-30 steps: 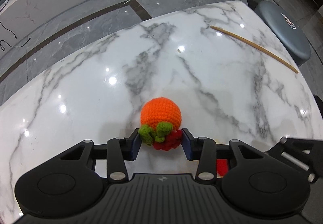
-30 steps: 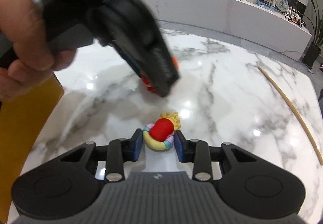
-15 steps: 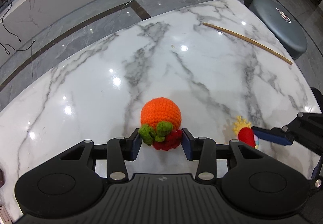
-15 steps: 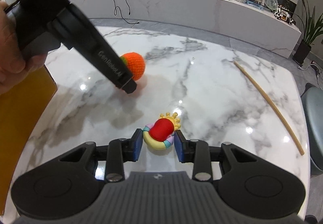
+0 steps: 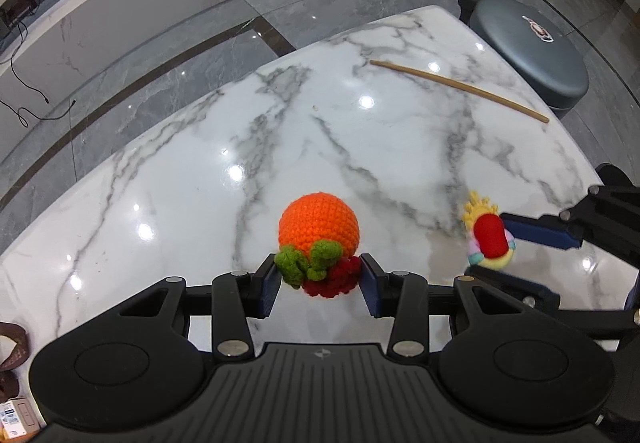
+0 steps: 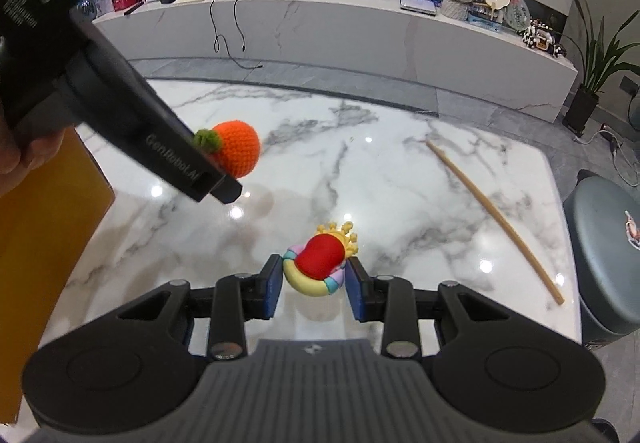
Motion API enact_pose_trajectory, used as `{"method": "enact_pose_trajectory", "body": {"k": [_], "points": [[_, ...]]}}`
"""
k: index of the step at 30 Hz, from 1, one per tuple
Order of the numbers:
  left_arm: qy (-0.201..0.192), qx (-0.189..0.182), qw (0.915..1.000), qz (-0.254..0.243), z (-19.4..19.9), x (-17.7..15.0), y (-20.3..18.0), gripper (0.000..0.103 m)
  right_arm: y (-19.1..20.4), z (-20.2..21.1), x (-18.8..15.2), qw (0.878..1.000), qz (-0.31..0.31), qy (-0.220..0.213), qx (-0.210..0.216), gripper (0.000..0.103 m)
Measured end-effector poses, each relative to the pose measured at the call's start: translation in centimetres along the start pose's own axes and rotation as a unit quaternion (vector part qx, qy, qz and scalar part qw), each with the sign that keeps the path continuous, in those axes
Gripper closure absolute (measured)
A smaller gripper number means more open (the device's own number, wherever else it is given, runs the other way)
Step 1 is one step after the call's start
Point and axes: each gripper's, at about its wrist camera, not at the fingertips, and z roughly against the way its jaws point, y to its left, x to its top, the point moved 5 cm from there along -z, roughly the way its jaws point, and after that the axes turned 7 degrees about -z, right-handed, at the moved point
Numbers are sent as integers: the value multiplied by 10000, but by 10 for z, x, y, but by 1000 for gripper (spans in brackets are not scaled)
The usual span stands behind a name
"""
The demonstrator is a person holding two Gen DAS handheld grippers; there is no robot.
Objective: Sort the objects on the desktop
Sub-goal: 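Carry the orange ball with the left gripper while the right carries the rattle to the box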
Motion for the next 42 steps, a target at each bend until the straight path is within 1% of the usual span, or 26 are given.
{"method": "enact_pose_trajectory", "body": {"k": [10, 15, 20, 25, 31, 34, 37, 42], "points": [[-151, 228, 9994, -211, 50, -8, -17, 55, 7, 33, 18, 9993, -55, -366, 90, 67], [-278, 321, 9989, -217, 81, -20, -21, 55, 19, 49, 25, 9984, -18, -538, 181, 67], [-324, 458, 9983, -163, 108, -38, -17, 55, 34, 64, 29, 9972, 47, -683, 290, 67], [-339, 665, 9972, -50, 130, -55, -9, 55, 56, 82, 31, 9954, 143, -839, 449, 67], [-443, 760, 9960, 174, 151, -79, -3, 56, 90, 100, 30, 9919, 256, -1017, 714, 67], [-417, 858, 9949, 315, 156, -96, 3, 55, 109, 104, 26, 9908, 479, -1051, 707, 68], [-359, 958, 9941, 358, 161, -114, 8, 55, 126, 106, 23, 9891, 602, -1059, 822, 67], [-414, 1044, 9919, 588, 170, -145, 20, 55, 156, 108, 18, 9862, 796, -1094, 950, 68]]}}
